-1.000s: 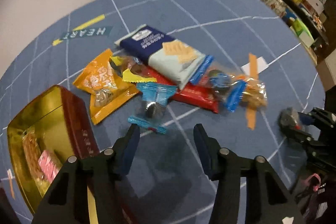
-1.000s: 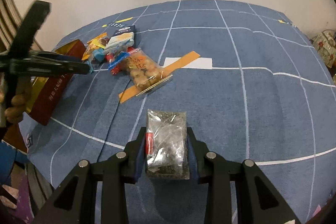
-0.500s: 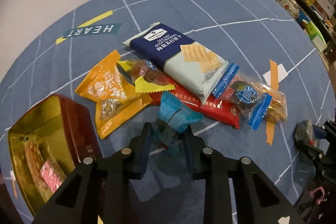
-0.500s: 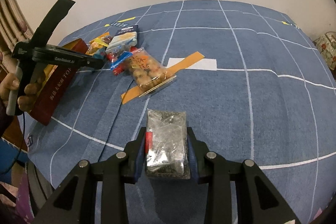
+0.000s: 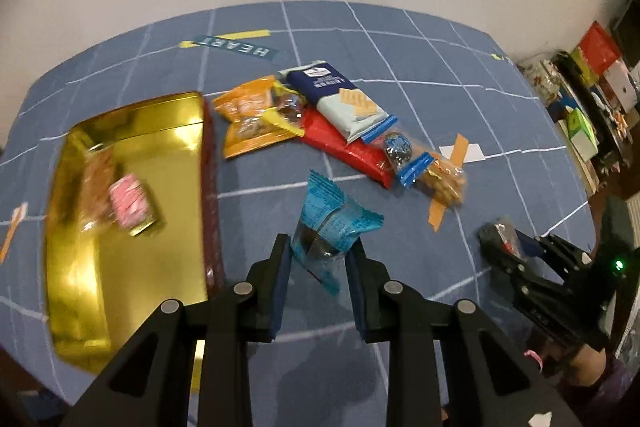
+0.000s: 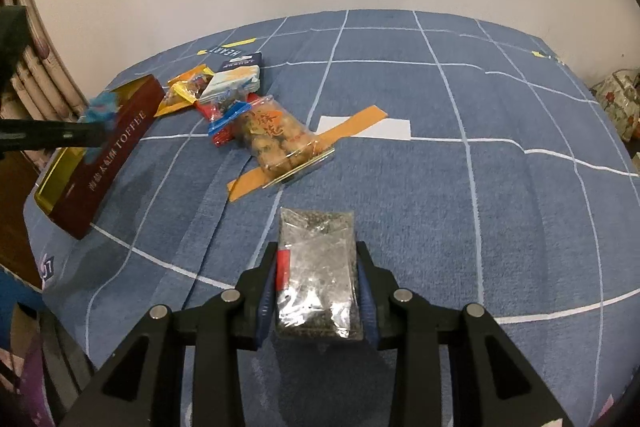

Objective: Organize snacks
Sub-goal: 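Grasp the blue-wrapped candy with the left gripper and lift it, then lower the blue candy into the tin and open the left gripper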

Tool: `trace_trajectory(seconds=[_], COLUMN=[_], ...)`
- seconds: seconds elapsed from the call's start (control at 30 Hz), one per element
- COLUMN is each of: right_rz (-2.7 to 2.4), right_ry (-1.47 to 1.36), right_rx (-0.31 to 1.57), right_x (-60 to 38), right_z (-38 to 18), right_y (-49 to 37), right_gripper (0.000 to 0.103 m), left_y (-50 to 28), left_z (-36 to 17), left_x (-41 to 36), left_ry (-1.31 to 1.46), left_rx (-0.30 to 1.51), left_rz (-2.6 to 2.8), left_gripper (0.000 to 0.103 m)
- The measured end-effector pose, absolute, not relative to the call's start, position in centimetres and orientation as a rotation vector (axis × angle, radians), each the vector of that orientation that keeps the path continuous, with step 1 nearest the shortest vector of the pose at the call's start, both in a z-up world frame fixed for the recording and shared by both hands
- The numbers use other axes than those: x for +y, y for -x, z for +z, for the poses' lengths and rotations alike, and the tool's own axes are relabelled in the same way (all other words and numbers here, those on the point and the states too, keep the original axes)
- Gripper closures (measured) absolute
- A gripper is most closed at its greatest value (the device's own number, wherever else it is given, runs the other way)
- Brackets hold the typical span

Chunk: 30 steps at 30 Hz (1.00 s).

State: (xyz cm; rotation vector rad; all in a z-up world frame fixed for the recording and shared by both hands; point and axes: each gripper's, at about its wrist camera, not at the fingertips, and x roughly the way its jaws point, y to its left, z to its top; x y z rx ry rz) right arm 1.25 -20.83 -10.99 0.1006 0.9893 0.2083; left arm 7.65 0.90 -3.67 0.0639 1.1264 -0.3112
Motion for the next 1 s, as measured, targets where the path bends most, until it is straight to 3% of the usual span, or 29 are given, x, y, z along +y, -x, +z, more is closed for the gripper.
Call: trace_trajectory(seconds=[0.47, 1.0], right_rz=[0.172, 0.166], right_ry=[-0.055, -0.050], right_rx=[0.946, 0.939], right_x=[-20.2, -19.9], right_z=[-11.0, -11.1], right_y=[-0.9, -0.7], right_gripper=[0.067, 0.067], left_y=[-1.7, -1.5], left_z=[-0.5, -0.3], left_x=[4.8, 10.8], left_ry=[-0.040, 0.007], left_rx=[1.019, 0.958], left_rz=[-0.207, -0.074], left_gripper=[0.079, 0.079])
